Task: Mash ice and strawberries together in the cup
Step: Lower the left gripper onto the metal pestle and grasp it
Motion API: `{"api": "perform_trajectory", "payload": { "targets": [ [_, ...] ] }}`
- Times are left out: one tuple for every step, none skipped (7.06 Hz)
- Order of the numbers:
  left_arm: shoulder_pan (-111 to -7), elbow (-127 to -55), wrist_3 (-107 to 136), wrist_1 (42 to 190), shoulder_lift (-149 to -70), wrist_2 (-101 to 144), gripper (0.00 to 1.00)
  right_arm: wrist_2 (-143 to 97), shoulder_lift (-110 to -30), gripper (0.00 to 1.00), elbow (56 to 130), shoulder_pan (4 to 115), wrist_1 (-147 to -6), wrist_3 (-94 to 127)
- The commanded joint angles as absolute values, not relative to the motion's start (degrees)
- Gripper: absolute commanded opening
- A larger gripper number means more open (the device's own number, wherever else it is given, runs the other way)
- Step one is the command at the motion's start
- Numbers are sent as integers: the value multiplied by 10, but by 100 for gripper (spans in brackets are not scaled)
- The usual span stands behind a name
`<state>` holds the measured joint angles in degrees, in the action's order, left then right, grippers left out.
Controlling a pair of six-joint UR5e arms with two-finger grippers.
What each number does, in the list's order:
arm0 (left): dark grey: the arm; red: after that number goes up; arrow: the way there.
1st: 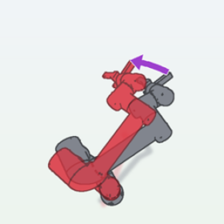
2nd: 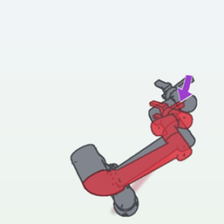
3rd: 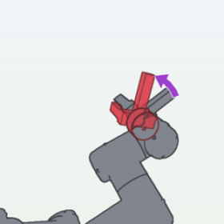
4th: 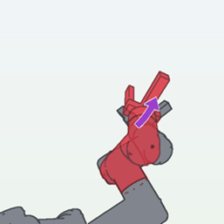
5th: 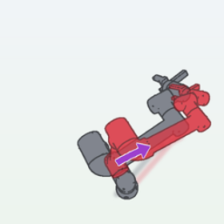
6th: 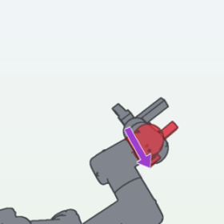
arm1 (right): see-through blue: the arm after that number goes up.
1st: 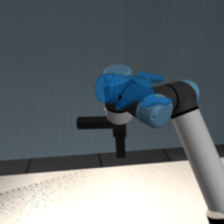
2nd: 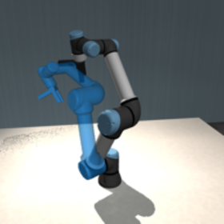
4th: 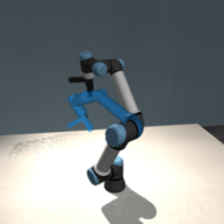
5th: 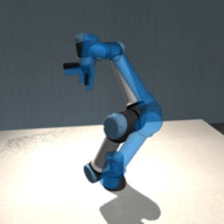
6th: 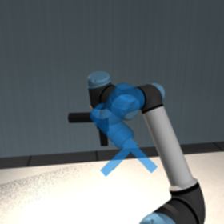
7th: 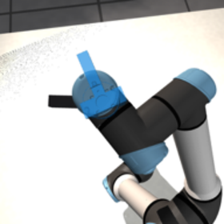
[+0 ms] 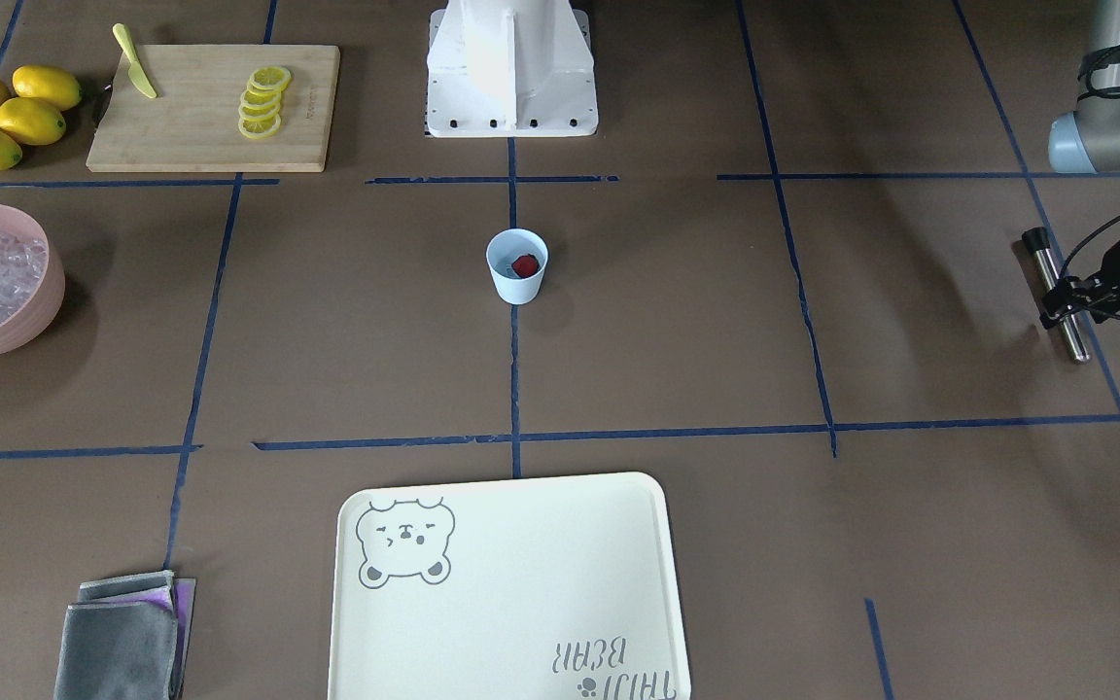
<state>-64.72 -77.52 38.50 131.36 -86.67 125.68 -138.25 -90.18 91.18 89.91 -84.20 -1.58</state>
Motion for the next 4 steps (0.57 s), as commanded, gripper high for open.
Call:
{"api": "perform_trajectory", "payload": {
  "targets": [
    [-646, -775, 386, 1313, -867, 1257, 72, -1383, -902, 99, 911, 899, -842, -17],
    [-646, -774, 385, 1313, -867, 1257, 56, -1383, -902, 99, 911, 899, -842, -16],
    [-647, -774, 385, 1313, -867, 1256, 42, -1383, -902, 99, 911, 899, -842, -17],
    [-646, -774, 384, 1313, -867, 1257, 26, -1383, -902, 99, 911, 899, -842, -17]
  ]
}}
